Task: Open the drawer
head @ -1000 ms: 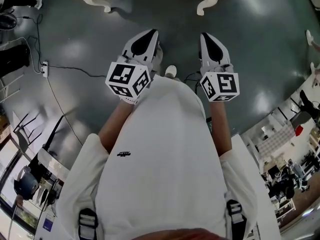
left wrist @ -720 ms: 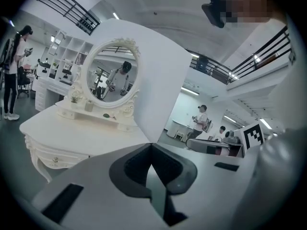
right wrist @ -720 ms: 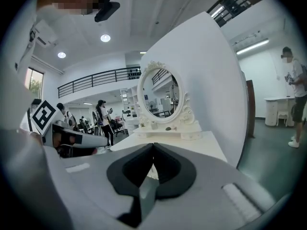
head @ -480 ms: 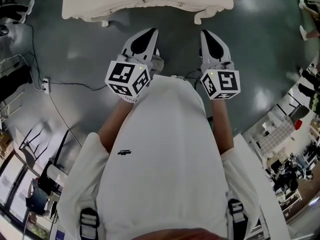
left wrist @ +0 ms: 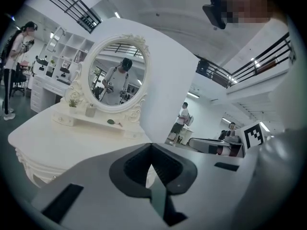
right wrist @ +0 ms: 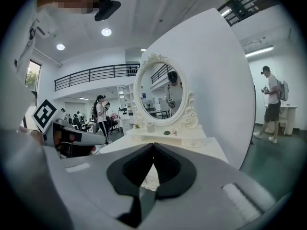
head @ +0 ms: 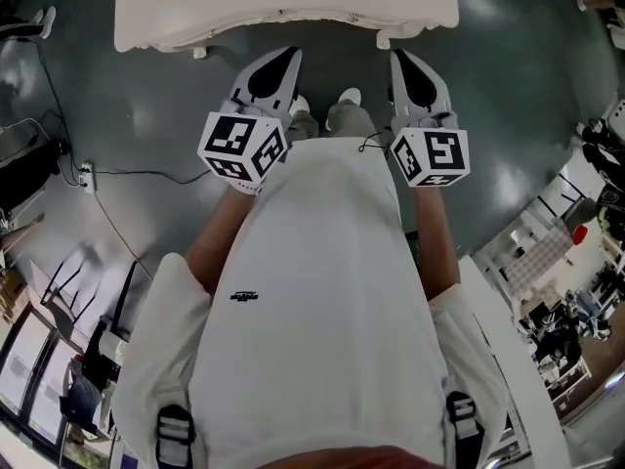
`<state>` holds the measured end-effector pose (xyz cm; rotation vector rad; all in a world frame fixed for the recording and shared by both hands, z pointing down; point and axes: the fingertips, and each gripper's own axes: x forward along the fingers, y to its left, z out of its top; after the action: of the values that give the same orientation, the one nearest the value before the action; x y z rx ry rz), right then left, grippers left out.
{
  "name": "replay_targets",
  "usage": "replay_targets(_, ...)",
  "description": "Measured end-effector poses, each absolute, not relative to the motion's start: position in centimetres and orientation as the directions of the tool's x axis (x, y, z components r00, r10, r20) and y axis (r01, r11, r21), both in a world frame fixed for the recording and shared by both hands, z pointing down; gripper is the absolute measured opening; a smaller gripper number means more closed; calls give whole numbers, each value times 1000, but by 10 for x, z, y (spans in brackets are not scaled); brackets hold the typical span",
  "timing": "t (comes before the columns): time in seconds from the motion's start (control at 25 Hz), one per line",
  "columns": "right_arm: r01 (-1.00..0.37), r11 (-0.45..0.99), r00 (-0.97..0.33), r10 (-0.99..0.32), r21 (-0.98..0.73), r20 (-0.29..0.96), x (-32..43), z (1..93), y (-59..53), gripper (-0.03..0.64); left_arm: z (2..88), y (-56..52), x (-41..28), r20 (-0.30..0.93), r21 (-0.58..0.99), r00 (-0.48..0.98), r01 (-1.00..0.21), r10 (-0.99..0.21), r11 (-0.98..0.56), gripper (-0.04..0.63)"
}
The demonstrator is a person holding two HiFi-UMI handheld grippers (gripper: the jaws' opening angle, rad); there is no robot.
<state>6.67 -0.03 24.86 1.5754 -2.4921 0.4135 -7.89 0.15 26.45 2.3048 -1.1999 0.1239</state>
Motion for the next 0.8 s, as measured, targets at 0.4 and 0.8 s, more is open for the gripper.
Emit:
replay_targets(0.4, -889, 426, -458, -826, -168, 329, 77, 272, -14, 12, 280, -14, -59, 356, 416, 604, -786, -713, -458, 9)
replay_targets(0.8, -899, 392, -437, -832, -195, 340, 87, 293, -17, 12, 295, -12, -48, 387, 406, 611, -785, -691, -468, 9)
